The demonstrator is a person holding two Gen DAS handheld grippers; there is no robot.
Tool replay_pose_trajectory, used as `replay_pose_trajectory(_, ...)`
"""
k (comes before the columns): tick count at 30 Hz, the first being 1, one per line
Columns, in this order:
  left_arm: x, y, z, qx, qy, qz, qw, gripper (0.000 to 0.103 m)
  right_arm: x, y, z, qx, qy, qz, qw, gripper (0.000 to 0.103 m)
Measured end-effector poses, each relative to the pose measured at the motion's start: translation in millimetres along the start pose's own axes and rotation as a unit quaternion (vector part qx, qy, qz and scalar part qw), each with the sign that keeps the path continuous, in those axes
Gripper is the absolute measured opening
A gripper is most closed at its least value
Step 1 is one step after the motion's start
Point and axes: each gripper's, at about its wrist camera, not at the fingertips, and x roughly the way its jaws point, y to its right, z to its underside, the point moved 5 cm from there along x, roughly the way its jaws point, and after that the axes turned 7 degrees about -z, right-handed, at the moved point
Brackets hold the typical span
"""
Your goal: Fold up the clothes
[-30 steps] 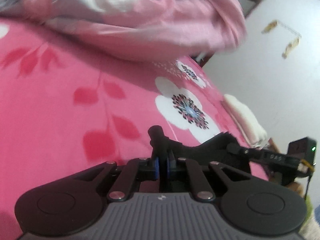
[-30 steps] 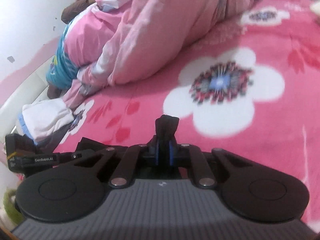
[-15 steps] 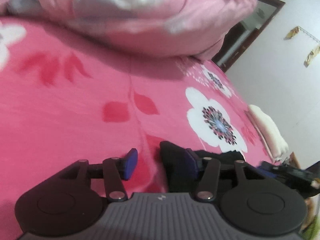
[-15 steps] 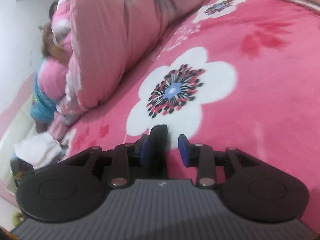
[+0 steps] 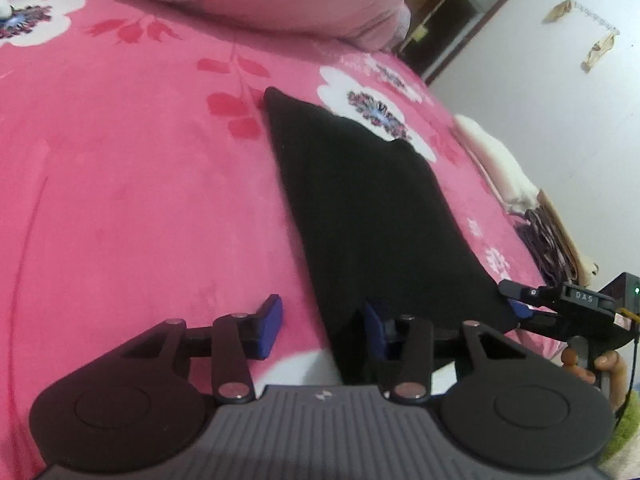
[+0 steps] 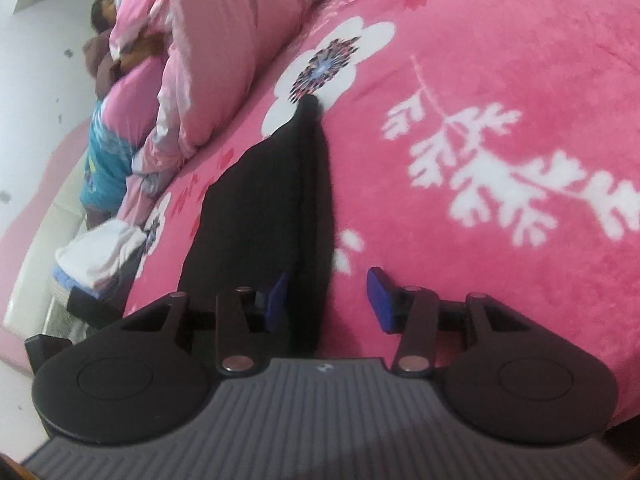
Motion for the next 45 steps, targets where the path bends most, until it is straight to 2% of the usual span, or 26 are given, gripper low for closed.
replay_pose_trajectory(3,-0.5,-0.1,9.2,-0.022,0.0,0.005,0.9998,0.031,8.0,-9.0,8.1,-0.019,-0.021,-0.005,1.0,0.041)
replay_pose_trajectory(5,-0.3,2.8,13.6,-0.015,0.003,-0.002,0.9999,0.024,12.2,-12.9,13.3,-0.034,-0.031,-0.003,0.999,0.034)
replay_pose_trajectory(6,-0.7,4.8,15.6,-0.009,0.005,-0.006,0.9999,0.019,14.2,-14.3,15.1,-0.04,-0.036,-0.004,0.999,0.024)
replay_pose_trajectory(7,-1.0,6.9,17.4,-0.004,0.007,-0.01,0.9999,0.01,16.1,-15.2,15.9,-0.037,-0.042,-0.009,0.998,0.011)
replay_pose_trajectory(10,-1.7,12.7,15.3,-0.001,0.0,-0.017,0.9998,0.005,17.6,-21.3,13.6,-0.036,-0.048,-0.013,0.998,0.006)
replay_pose_trajectory(14,-24.7,16.0,0.9,-0.018,0.003,0.003,0.9998,0.005,-7.6,-47.6,-10.4,-0.035,-0.021,-0.052,0.998,0.005)
replay_pose_trajectory(16,-35.1,19.4,-3.0,-0.011,0.005,0.011,0.9999,0.005,-8.6,-50.9,-6.2,-0.048,-0.034,-0.038,0.998,0.005)
replay_pose_trajectory(18,-29.5,18.9,2.2,0.005,-0.003,-0.006,1.0,0.005,-8.4,-52.3,-1.4,-0.059,-0.048,-0.023,0.997,0.005)
replay_pose_trajectory(20,-8.8,11.5,12.7,0.018,-0.025,-0.032,0.999,0.007,9.9,-28.9,12.6,-0.026,-0.082,0.001,0.996,0.006)
replay_pose_trajectory(21,-1.9,7.4,17.0,0.018,-0.03,-0.033,0.9988,0.009,18.5,-13.7,18.7,0.0,-0.092,0.007,0.996,0.007)
replay_pose_trajectory(23,-5.7,1.3,19.5,-0.006,-0.018,-0.017,0.9997,0.012,15.3,-2.0,17.3,0.046,-0.071,-0.024,0.996,0.01)
replay_pose_trajectory(24,-11.1,1.6,18.5,-0.003,-0.013,-0.016,0.9998,0.017,8.5,-2.3,14.6,0.057,-0.061,-0.035,0.996,0.011)
replay_pose_trajectory(26,-25.5,5.0,15.5,0.027,0.023,-0.042,0.9985,0.036,-6.8,-6.3,13.0,0.048,-0.038,-0.038,0.997,0.016)
replay_pose_trajectory(27,-33.3,7.2,14.0,0.043,0.047,-0.06,0.9962,0.047,-13.1,-7.1,13.6,0.045,-0.031,-0.04,0.998,0.023)
replay_pose_trajectory(28,-41.1,10.2,12.7,0.06,0.069,-0.075,0.993,0.047,-16.3,-6.1,15.2,0.049,-0.029,-0.045,0.997,0.028)
replay_pose_trajectory(32,-47.7,54.1,17.3,0.152,0.103,-0.046,0.982,0.048,-8.1,-4.2,25.2,0.062,-0.051,-0.065,0.995,0.028)
replay_pose_trajectory(34,-42.9,83.1,22.7,0.205,0.113,-0.03,0.9717,0.05,-7.8,-9.5,23.4,0.052,-0.046,-0.079,0.994,0.013)
replay_pose_trajectory(35,-37.5,98.3,27.1,0.238,0.115,-0.023,0.9641,0.051,-9.8,-13.1,20.5,0.045,-0.039,-0.086,0.995,0.01)
replay_pose_trajectory(37,-22.8,123.0,37.1,0.293,0.106,-0.014,0.9501,0.053,-13.5,-19.9,14.9,0.031,-0.025,-0.101,0.994,0.008)
replay_pose_trajectory(40,3.0,152.2,47.7,0.348,0.09,-0.014,0.9331,0.053,-9.1,-20.4,9.8,0.041,-0.026,-0.114,0.992,0.007)
replay_pose_trajectory(42,13.8,164.3,52.7,0.361,0.09,-0.017,0.9282,0.052,-6.1,-20.7,6.4,0.048,-0.026,-0.122,0.991,0.007)
replay_pose_trajectory(45,24.6,176.7,50.0,0.353,0.093,-0.015,0.9309,0.051,-1.8,-21.2,1.2,0.058,-0.027,-0.135,0.989,0.007)
